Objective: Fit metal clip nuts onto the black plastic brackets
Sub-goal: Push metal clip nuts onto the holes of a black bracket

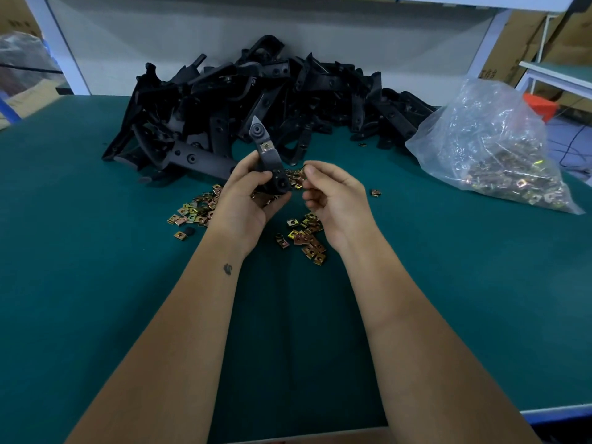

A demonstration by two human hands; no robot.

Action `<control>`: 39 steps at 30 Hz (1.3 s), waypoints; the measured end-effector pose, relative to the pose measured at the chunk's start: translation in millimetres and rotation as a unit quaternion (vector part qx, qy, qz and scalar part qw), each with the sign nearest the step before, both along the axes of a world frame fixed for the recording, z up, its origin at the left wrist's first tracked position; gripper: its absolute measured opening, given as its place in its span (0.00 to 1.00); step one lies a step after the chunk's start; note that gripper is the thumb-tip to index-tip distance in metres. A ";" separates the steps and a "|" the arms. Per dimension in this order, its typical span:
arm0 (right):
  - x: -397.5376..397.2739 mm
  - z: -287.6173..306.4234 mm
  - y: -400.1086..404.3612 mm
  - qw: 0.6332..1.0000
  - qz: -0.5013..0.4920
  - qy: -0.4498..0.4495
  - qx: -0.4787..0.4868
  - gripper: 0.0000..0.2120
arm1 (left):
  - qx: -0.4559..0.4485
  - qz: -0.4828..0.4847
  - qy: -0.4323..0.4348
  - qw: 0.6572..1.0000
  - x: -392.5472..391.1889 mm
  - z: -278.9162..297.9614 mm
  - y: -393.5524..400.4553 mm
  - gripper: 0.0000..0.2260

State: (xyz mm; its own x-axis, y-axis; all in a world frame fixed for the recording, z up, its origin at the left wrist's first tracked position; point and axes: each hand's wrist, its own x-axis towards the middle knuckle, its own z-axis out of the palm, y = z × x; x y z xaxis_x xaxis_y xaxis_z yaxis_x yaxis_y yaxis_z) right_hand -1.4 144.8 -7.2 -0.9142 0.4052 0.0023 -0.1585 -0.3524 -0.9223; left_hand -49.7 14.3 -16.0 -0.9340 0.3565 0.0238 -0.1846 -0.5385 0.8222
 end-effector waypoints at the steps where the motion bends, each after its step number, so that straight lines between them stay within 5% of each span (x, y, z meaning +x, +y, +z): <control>1: 0.6 0.6 0.2 1.000 0.006 -0.001 -0.018 0.04 | -0.002 -0.001 0.001 1.000 -0.1 -0.1 0.4 0.16; 11: 1.0 2.2 -0.3 0.994 0.050 0.022 -0.097 0.05 | -0.004 -0.014 0.006 1.000 1.7 0.8 0.3 0.18; 21: -0.5 -1.3 -3.3 0.997 0.015 0.054 0.056 0.09 | 0.004 -0.017 0.006 1.000 1.9 1.2 -0.2 0.17; 39: -1.9 -2.4 -3.6 0.997 0.009 0.011 0.075 0.06 | -0.033 -0.030 0.026 0.999 2.7 1.1 -0.8 0.20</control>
